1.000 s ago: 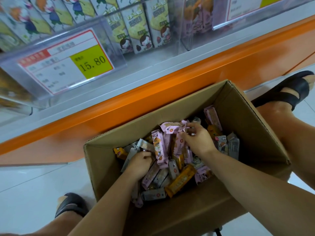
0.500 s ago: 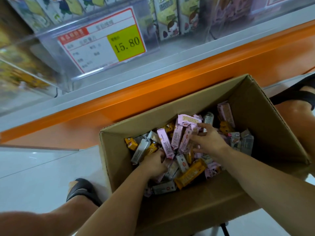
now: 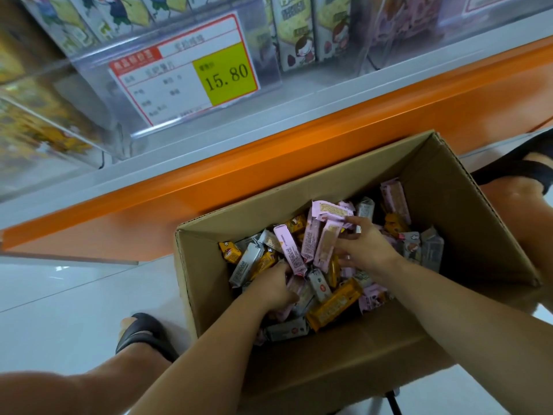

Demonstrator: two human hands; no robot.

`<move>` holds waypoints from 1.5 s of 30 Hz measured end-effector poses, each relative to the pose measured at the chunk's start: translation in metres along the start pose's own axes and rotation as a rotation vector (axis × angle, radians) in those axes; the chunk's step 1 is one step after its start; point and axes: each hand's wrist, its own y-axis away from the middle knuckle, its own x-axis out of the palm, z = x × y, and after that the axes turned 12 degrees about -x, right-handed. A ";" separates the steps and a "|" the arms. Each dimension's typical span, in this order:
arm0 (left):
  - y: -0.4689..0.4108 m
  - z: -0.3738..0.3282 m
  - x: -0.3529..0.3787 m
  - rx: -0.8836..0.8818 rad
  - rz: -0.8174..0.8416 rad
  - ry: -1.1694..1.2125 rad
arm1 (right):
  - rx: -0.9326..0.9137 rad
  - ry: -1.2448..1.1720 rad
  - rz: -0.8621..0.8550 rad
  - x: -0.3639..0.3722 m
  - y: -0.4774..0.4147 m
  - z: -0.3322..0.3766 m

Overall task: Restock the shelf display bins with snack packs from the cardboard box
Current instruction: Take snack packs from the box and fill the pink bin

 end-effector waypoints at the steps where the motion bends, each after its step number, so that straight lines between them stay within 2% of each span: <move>1: 0.000 -0.001 0.000 -0.003 0.014 0.003 | -0.004 0.003 0.000 0.000 0.000 0.000; 10: 0.016 -0.006 -0.010 -0.042 0.095 0.094 | -0.050 0.083 -0.004 -0.002 -0.001 0.002; 13: 0.031 -0.010 -0.031 -0.090 0.101 -0.016 | -0.072 0.138 0.018 -0.002 -0.002 0.002; 16: 0.041 -0.011 -0.051 -0.096 0.034 -0.085 | -0.102 0.209 0.045 -0.001 -0.004 0.001; 18: 0.042 -0.012 -0.056 -0.090 -0.051 0.036 | -0.131 0.265 0.055 -0.001 -0.005 0.000; 20: 0.041 -0.014 -0.051 -0.074 -0.148 0.258 | -0.170 0.339 0.061 -0.002 -0.007 -0.001; 24: 0.034 -0.025 -0.024 -0.011 -0.286 0.590 | -0.264 0.605 0.089 -0.004 -0.012 -0.004; 27: 0.024 -0.029 -0.010 -0.010 -0.346 0.692 | -0.299 0.796 0.064 -0.007 -0.014 -0.004; 30: 0.012 -0.033 -0.004 -0.012 -0.361 0.683 | -0.322 0.906 0.048 -0.009 -0.017 -0.002; 37: 0.001 -0.033 -0.006 -0.020 -0.233 0.745 | -0.418 0.996 0.039 -0.008 -0.019 0.003; 42: 0.002 -0.025 -0.004 -0.023 -0.170 0.833 | -0.378 0.846 0.140 0.003 -0.013 0.001; 45: 0.004 -0.020 0.000 0.029 -0.124 0.850 | -0.327 0.715 0.276 0.003 -0.011 0.002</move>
